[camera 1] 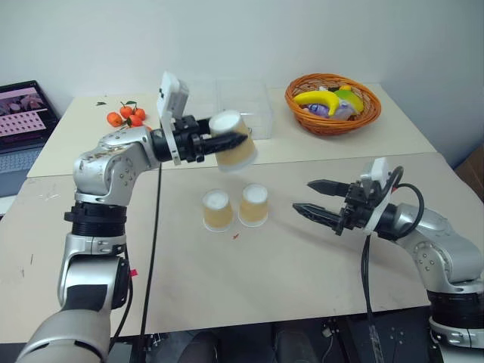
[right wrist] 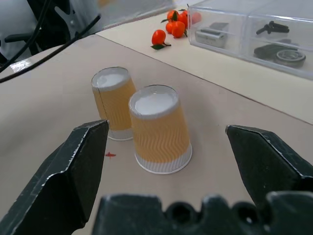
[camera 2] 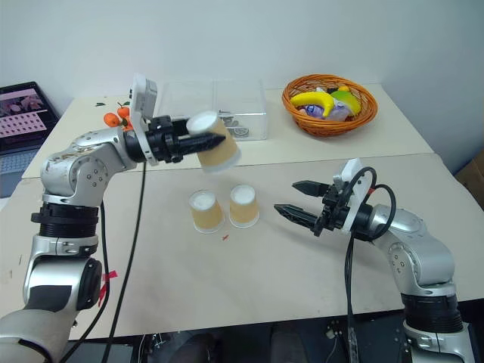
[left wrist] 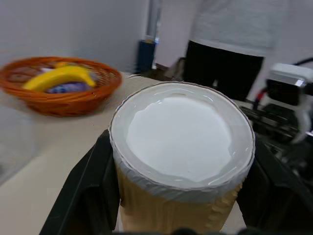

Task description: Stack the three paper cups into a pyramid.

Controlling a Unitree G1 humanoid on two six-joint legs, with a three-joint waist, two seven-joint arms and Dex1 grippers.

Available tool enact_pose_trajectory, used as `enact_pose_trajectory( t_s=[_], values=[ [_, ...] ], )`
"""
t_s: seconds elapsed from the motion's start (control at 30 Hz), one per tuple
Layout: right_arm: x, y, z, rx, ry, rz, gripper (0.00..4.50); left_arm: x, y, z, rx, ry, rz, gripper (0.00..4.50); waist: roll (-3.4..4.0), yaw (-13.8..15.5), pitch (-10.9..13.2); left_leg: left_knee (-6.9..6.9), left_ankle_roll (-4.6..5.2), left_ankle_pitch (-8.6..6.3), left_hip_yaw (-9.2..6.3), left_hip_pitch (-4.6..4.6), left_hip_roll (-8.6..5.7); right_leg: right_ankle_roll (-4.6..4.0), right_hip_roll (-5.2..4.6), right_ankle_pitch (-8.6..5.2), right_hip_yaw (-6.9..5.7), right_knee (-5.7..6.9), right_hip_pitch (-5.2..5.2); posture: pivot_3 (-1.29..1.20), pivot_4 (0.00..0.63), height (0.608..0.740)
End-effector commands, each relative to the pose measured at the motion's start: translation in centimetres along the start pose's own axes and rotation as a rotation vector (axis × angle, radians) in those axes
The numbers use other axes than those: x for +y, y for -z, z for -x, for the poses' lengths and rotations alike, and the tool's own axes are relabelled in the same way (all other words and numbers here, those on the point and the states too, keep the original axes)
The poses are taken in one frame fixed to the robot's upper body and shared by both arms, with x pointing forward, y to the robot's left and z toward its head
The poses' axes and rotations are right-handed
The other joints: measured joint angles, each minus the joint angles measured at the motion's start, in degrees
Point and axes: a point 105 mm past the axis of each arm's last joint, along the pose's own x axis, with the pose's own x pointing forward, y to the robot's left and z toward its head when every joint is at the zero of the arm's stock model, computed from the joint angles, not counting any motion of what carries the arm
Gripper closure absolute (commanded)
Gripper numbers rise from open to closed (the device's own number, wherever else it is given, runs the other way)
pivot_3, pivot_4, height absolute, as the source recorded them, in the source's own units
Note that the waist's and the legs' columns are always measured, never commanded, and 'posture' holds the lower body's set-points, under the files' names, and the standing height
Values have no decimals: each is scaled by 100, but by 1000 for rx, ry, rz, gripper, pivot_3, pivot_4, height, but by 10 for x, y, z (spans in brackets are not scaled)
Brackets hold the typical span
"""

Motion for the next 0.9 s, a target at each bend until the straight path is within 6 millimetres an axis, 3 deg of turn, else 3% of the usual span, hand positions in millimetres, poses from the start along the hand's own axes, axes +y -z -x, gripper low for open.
enact_pose_trajectory(
  t_s=[0.03, 0.37, 0.7, 0.77, 0.87, 0.9],
  values=[
    [4, -16, 7, -47, 19, 58, 18, -8, 20, -3, 112, 64, -82, 1946, 0, 19, 0, 0, 0, 0, 0, 4, 0, 0, 0, 0, 0, 0, 3, 0, 150, 728],
    [5, -15, 12, -44, 41, 56, 18, 6, 42, -15, 175, 41, -144, 1946, -2, 35, 1, 5, -1, 1, 3, 13, -1, -1, 0, 1, 5, -2, 11, 0, 150, 728],
    [4, -15, 14, -41, 48, 58, 18, 5, 34, -18, 134, 55, -137, 1946, -2, 37, 1, 6, 0, 1, 3, 12, -1, -1, 0, 1, 6, 0, 10, 0, 150, 728],
    [3, -15, 14, -40, 48, 58, 18, 4, 29, -18, 106, 66, -90, 984, -2, 40, 1, 6, 0, 1, 3, 12, -1, -2, 0, 1, 5, 0, 10, 0, 150, 728],
    [3, -16, 13, -41, 42, 57, 18, 5, 27, -19, 113, 33, -168, 110, -2, 39, 1, 7, 0, 1, 3, 12, -1, -1, 0, 1, 5, 1, 11, 0, 150, 728],
    [2, -16, 12, -41, 42, 58, 18, 4, 24, -18, 93, 32, -172, 49, -2, 39, 1, 7, 0, 1, 3, 12, -1, -1, 0, 1, 5, 1, 11, 0, 150, 728]
  ],
)
